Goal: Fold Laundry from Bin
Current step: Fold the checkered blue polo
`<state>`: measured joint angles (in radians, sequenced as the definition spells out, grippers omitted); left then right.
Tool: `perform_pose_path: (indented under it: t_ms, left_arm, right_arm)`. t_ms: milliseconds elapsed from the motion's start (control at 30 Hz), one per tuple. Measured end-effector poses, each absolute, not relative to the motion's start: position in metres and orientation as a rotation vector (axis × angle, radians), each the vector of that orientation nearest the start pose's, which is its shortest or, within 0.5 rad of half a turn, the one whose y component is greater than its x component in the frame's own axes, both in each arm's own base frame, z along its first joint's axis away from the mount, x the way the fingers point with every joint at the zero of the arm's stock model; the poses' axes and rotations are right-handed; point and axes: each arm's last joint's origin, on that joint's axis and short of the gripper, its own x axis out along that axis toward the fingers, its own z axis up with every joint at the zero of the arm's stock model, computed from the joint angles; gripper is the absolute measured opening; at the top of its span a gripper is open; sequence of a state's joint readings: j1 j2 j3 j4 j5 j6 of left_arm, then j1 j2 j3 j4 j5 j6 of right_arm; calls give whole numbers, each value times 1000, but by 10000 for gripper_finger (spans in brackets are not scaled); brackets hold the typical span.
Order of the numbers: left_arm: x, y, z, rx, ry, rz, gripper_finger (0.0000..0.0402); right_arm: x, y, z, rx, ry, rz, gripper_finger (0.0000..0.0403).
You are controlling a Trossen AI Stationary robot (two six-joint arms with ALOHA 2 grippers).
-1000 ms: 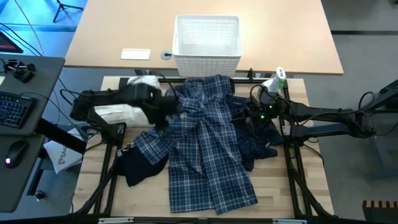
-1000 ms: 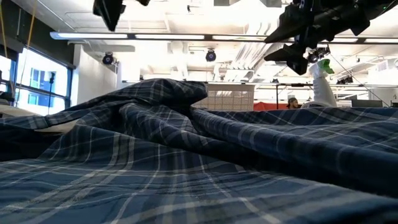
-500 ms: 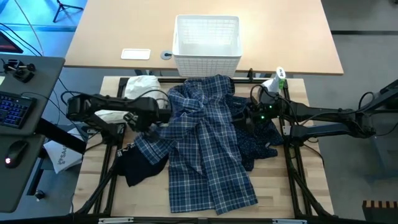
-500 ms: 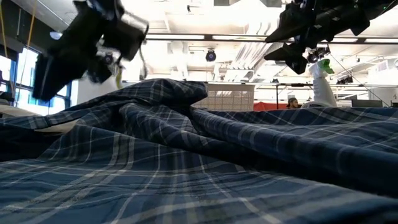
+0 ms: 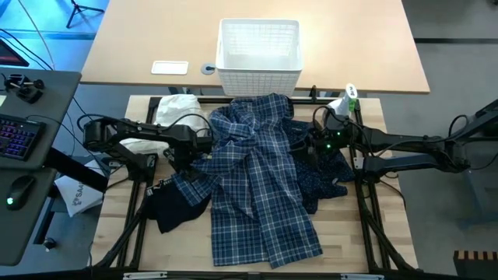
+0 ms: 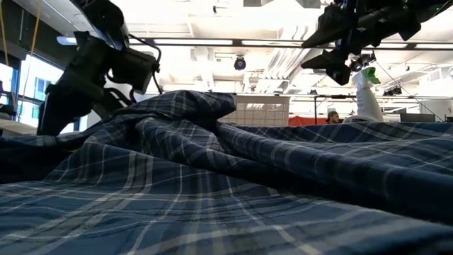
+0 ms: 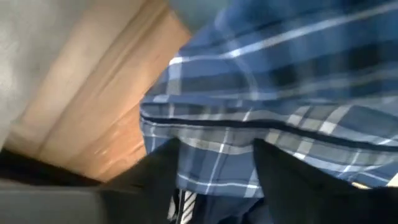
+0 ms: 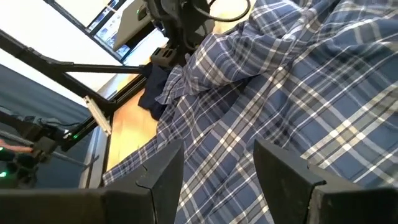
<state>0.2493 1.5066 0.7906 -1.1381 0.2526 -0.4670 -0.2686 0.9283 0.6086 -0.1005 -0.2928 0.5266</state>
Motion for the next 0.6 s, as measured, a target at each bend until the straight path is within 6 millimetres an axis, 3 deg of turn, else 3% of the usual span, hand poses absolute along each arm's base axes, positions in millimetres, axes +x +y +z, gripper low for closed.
perform_pose_path:
  t_ms: [133,200,400,500,600]
  left_arm:
    - [196,42,160,-767,1801,397,49]
    - [195,42,163,-775,1814,404,13]
    - [194,40,195,-658,1764,564,27]
    - [188,49,202,-718,1674,598,42]
    - [178,60,196,-837,1616,604,74]
  right_arm:
    - [195,-46,256,634,399,-100,188]
    - [195,-46,256,647,396,-115,188]
    - [195,-46,256,670,393,-126,188]
    - [195,-46,256,679,392,-129,188]
    - [196,-46,256,680,392,-129,188]
